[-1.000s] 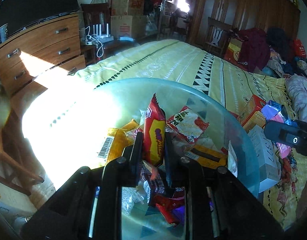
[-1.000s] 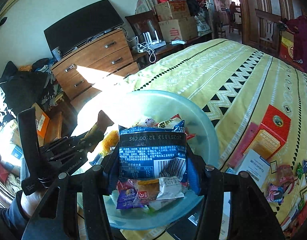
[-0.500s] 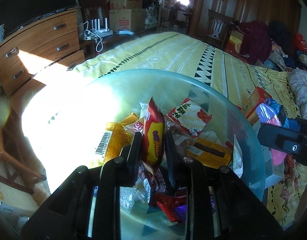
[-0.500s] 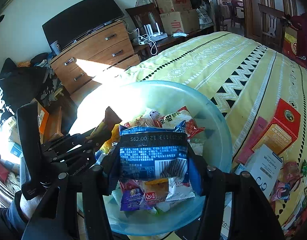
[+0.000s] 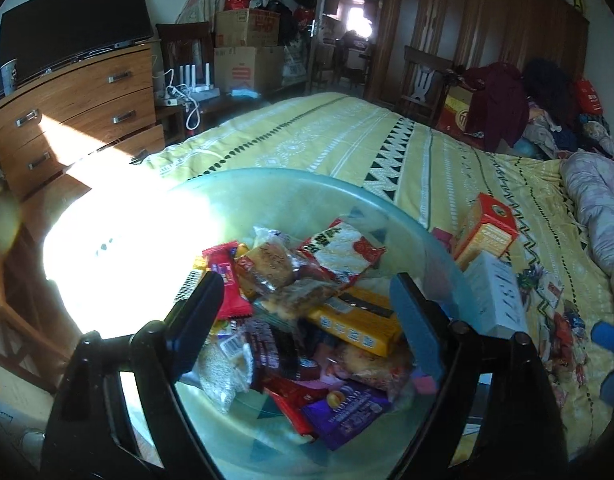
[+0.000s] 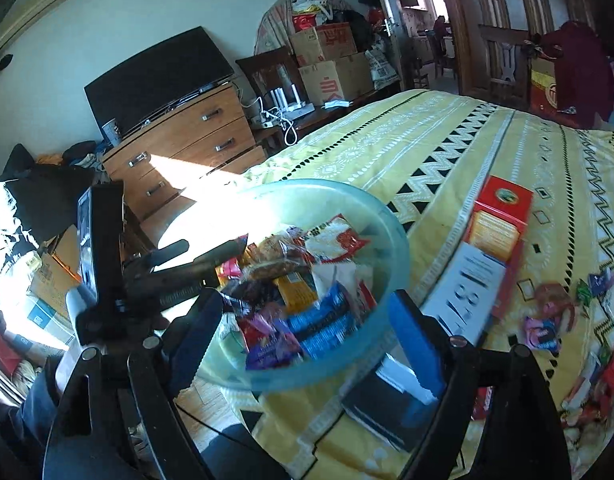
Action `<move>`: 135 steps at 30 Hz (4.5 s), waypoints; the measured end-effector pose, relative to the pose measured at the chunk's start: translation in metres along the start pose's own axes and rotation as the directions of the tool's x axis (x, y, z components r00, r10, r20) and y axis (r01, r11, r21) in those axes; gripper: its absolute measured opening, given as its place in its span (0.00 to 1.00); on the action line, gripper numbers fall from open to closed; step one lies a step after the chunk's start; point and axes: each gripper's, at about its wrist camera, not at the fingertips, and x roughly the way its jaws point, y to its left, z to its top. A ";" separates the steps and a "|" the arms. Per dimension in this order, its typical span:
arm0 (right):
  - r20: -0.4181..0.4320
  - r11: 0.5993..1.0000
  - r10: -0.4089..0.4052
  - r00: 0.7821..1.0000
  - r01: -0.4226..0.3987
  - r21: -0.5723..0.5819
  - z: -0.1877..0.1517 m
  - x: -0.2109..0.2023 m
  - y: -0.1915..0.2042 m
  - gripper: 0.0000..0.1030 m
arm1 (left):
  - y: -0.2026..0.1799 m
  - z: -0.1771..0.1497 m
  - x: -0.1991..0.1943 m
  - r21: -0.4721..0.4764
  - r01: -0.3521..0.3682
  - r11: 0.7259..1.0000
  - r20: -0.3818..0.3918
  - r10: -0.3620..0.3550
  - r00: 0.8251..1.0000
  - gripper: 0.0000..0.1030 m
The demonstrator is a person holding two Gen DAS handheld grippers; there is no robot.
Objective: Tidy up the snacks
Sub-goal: 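Open both tools to drop the snacks into the glass bowl, then move both open tools back over the snack pile on the bed, then grasp the red coffee stick with the left tool while the right tool grasps the clear biscuit bag, then carry the coffee stick and biscuit bag over the glass bowl with both tools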
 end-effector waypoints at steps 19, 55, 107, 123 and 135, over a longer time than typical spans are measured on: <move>-0.088 0.813 -0.498 0.863 0.500 0.299 -0.238 -0.281 -0.110 0.85 | -0.188 -0.078 -0.073 0.322 0.400 0.858 -0.184 -0.357 0.916 0.86; -0.143 0.759 -0.423 0.895 0.436 0.484 -0.266 -0.242 -0.247 0.87 | -0.425 -0.201 0.130 0.546 0.603 0.582 -0.514 -0.335 0.790 0.36; -0.102 0.895 -0.346 0.933 0.361 0.264 -0.178 -0.144 -0.322 0.37 | -0.346 -0.147 0.043 0.418 0.534 0.734 -0.337 -0.421 0.842 0.14; 0.146 0.902 -0.345 0.927 0.284 0.326 -0.087 -0.172 -0.206 0.35 | -0.242 -0.051 -0.038 0.383 0.328 0.864 -0.009 -0.352 0.936 0.14; 0.229 0.973 -0.202 0.952 0.168 0.161 0.006 -0.120 -0.095 0.33 | -0.133 0.000 -0.065 0.290 0.185 0.939 0.170 -0.241 0.955 0.14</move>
